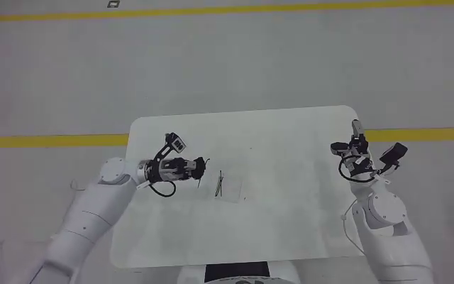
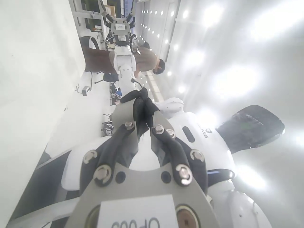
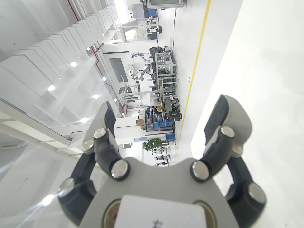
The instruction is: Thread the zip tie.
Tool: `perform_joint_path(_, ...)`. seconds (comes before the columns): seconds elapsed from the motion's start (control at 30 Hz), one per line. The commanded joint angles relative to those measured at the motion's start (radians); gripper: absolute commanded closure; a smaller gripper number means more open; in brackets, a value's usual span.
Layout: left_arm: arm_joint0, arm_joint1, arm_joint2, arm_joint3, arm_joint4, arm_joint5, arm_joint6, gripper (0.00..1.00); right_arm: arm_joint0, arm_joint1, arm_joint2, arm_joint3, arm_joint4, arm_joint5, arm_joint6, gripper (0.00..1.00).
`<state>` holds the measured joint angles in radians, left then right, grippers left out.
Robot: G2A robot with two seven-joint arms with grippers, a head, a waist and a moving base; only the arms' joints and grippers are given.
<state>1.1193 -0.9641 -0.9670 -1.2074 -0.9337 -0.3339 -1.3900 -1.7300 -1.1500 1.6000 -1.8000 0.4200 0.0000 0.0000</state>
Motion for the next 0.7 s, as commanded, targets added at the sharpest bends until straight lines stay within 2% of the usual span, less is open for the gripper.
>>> perform_joint_path(0.0, -0.011, 0.007, 0.015, -0.007, 0.008, -0.006, 0.0, 1.0, 0.0, 0.0, 0.0, 0.0, 0.0, 0.0, 0.0, 0.0)
perform_joint_path(0.3, -0.007, 0.005, 0.014, -0.014, 0.001, -0.003, 0.016, 1.0, 0.0, 0.0, 0.0, 0.0, 0.0, 0.0, 0.0, 0.0)
perform_joint_path(0.37, -0.006, 0.006, 0.005, -0.002, -0.006, -0.006, 0.001, 1.0, 0.0, 0.0, 0.0, 0.0, 0.0, 0.0, 0.0, 0.0)
perform_joint_path(0.43, -0.001, 0.007, 0.002, -0.024, -0.018, -0.006, 0.0, 1.0, 0.0, 0.0, 0.0, 0.0, 0.0, 0.0, 0.0, 0.0)
perform_joint_path(0.5, 0.003, 0.013, -0.02, -0.031, -0.024, -0.006, 0.0, 1.0, 0.0, 0.0, 0.0, 0.0, 0.0, 0.0, 0.0, 0.0)
perform_joint_path(0.67, 0.027, 0.026, -0.09, -0.076, 0.066, -0.006, 0.0, 1.0, 0.0, 0.0, 0.0, 0.0, 0.0, 0.0, 0.0, 0.0)
